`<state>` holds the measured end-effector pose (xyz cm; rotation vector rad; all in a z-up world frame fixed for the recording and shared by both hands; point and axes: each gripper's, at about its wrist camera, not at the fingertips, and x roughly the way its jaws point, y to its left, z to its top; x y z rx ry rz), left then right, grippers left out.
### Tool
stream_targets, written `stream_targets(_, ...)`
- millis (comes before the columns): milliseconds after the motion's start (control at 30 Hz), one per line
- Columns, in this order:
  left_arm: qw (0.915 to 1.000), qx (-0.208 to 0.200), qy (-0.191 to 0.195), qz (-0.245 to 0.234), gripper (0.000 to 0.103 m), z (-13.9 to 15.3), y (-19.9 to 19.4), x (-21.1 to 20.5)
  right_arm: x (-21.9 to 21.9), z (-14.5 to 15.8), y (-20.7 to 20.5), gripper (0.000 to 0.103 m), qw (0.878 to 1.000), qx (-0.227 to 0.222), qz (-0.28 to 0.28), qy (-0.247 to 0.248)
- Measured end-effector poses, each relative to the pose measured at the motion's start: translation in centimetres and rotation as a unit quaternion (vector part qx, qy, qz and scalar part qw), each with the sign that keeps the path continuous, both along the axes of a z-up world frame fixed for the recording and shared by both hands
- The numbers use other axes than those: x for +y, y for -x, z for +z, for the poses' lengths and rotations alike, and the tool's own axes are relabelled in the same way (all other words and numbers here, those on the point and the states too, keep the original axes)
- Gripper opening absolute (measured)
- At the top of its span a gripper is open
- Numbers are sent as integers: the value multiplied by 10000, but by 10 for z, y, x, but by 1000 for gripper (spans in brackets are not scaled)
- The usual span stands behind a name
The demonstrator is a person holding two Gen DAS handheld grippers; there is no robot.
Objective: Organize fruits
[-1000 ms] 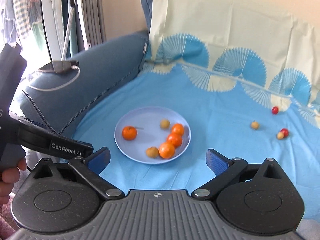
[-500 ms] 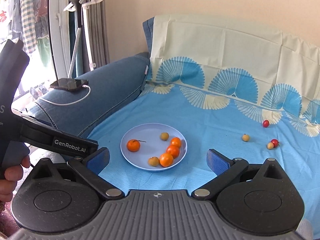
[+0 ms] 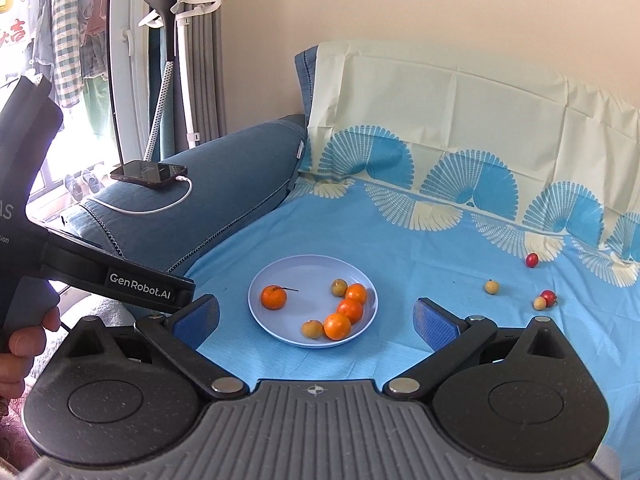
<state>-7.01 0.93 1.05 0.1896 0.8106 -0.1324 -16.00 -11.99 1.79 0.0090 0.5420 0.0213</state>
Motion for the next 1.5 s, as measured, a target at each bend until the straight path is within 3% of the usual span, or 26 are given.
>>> stream_targets(900, 9998, 175, -96, -14, 103, -10, -9, -3, -3, -10, -15, 102, 9996, 246, 85, -113)
stream_targets(1500, 9980, 487, -405, -90, 103, -31, -28, -18, -19, -30, -30, 102, 9974, 567, -10, -438)
